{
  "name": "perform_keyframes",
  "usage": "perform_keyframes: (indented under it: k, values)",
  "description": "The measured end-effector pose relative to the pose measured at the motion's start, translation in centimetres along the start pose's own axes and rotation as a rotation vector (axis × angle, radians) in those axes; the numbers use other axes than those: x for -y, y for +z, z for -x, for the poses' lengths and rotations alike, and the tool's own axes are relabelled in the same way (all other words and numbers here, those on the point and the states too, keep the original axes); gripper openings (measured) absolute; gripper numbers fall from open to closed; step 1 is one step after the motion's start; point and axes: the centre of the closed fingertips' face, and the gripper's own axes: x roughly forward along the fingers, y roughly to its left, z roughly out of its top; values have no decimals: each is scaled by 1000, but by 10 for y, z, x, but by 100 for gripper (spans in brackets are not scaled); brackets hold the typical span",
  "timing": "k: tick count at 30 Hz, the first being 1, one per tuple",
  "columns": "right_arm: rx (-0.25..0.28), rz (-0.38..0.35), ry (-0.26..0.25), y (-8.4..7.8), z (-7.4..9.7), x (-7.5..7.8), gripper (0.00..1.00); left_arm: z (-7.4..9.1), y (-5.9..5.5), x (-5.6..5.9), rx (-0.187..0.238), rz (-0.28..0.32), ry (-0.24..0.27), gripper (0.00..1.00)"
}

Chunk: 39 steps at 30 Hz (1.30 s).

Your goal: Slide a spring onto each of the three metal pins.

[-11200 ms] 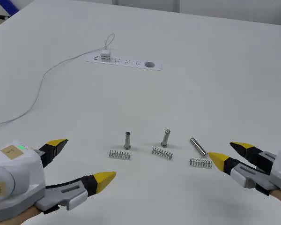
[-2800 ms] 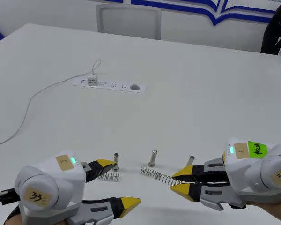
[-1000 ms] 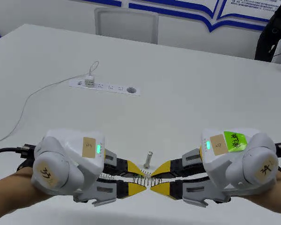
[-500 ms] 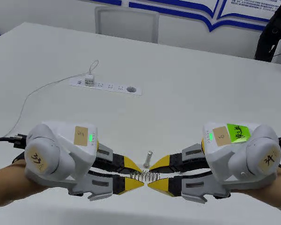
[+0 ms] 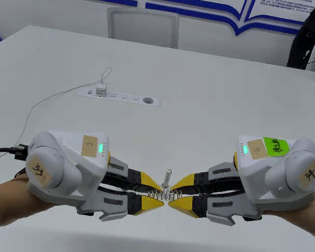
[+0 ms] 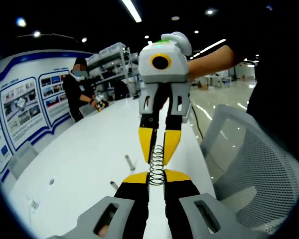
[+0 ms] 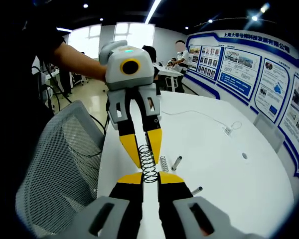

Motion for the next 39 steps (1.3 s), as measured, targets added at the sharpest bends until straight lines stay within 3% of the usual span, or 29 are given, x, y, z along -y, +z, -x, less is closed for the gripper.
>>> perform_keyframes:
  k: [12,21,34,39]
  values:
    - [48,13,23,15,6,-3,11,-1,-1,-1,-4,0,8,10]
    - [122,-15,77,32,3,-14,11,-4,-5,8,-7,25,-1,10]
    - [153,-30,67,42,1,-13,11,-7,-1,8,-7,31,0,10]
    - [141,-26,51,40,0,-12,11,-9,-3,8,-14,29,7,10]
